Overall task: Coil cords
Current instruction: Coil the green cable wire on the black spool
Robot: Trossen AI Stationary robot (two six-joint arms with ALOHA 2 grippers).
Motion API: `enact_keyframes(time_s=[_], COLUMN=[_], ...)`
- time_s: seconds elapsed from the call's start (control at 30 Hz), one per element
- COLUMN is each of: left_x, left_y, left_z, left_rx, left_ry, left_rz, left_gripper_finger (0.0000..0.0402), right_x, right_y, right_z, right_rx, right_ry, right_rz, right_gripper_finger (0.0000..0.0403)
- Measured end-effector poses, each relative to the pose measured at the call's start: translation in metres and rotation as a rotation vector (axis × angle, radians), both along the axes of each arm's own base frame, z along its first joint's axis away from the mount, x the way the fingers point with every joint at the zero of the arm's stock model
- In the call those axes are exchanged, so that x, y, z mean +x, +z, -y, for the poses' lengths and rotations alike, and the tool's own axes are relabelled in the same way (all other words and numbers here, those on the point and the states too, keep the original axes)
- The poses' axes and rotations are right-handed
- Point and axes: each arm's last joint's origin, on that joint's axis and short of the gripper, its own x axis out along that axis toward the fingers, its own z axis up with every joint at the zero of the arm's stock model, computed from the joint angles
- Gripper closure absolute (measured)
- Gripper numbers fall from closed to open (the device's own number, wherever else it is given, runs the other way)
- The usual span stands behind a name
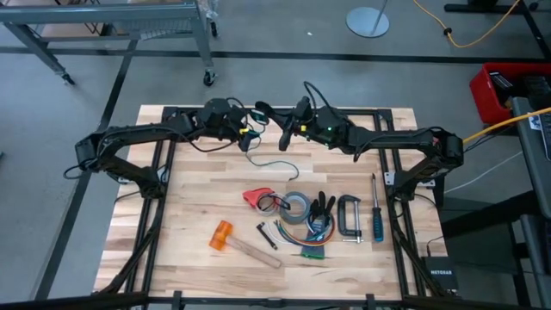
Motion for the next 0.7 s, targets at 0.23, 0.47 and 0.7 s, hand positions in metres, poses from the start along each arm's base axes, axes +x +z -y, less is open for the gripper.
enact_keyframes(time_s=[0.23,0.47,0.7], left_x=[0.004,0.013,0.017], left_y=[0.008,0.015,0.023], left_z=[0.007,0.019,0.021], left_rx=[0.020,0.007,0.001], left_ry=[-0.026,-0.058,-0.056], left_rz=[0.066,0.147,0.239], left_gripper_finger=[0.0401,0.0401,0.0401], right_x=[-0.004,-0.006,0.001], right_y=[-0.017,-0.019,-0.028], right_z=[0.005,0.008,0.006], right_rx=[-0.010,-0.027,-0.013], right_ry=[-0.205,-0.321,-0.199], right_rz=[-0.196,-0.227,-0.249], right_gripper_finger=[0.0402,0.0402,0.0402])
